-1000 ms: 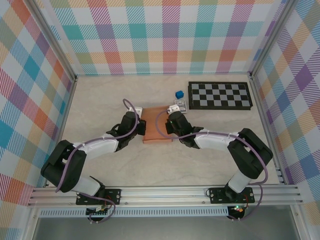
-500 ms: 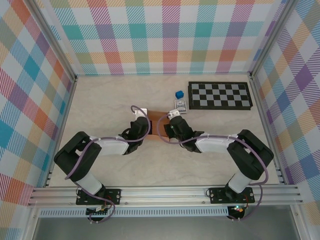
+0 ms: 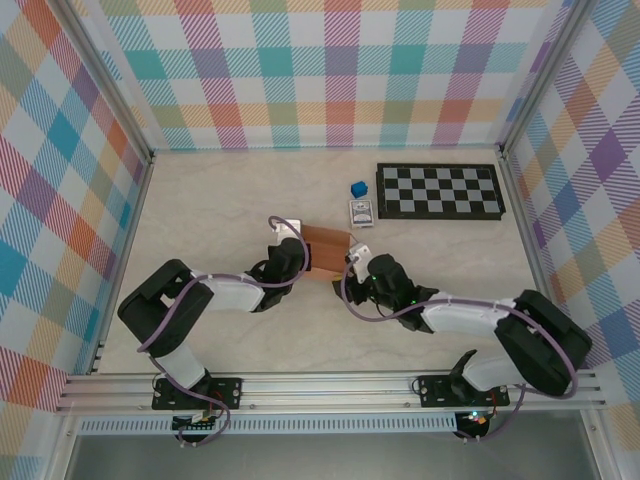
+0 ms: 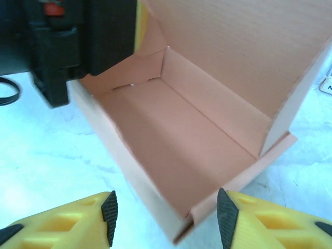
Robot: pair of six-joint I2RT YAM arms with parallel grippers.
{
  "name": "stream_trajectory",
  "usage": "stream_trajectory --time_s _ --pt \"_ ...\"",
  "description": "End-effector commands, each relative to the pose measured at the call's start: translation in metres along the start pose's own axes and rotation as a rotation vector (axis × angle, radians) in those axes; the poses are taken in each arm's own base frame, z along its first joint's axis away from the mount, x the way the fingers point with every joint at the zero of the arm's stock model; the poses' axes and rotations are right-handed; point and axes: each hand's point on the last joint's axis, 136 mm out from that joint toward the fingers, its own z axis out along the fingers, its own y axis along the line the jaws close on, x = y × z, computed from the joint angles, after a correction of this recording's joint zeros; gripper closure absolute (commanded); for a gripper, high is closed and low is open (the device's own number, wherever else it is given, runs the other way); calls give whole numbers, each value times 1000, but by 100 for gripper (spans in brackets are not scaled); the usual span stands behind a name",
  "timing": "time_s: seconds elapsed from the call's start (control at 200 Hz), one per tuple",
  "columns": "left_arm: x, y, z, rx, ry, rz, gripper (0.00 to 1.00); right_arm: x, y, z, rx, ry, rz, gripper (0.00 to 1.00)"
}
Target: Fold the paper box
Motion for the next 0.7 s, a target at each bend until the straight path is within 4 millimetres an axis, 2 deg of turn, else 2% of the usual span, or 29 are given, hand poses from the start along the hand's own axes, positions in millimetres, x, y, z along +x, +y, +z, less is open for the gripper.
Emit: stream_trajectory --time_s 0.0,0.14,0.195,0.24,0.295,0.43,0.47,0.575,0.695 --pt "22 -1 1 1 54 41 94 -1 5 -21 -76 -44 -20 40" --pt "25 -1 2 -2 52 57 94 1 1 -44 -124 -61 -24 35" --pt "27 0 4 -6 53 62 94 -2 -7 -52 -122 -65 13 33" --pt "30 0 4 -4 55 69 94 -7 -21 -59 -101 -72 97 28" --pt "32 -1 5 -1 56 71 94 -13 -46 -67 -36 -65 258 19" --pt "32 -1 6 6 53 79 94 -38 -83 -81 15 -43 502 18" --pt "31 -2 6 7 51 84 94 -45 -94 -83 33 -24 605 17" --pt "29 -2 5 6 45 92 94 -56 -116 -77 50 83 920 26" --pt "29 -1 5 3 44 99 94 -77 -117 -57 -34 187 1151 32"
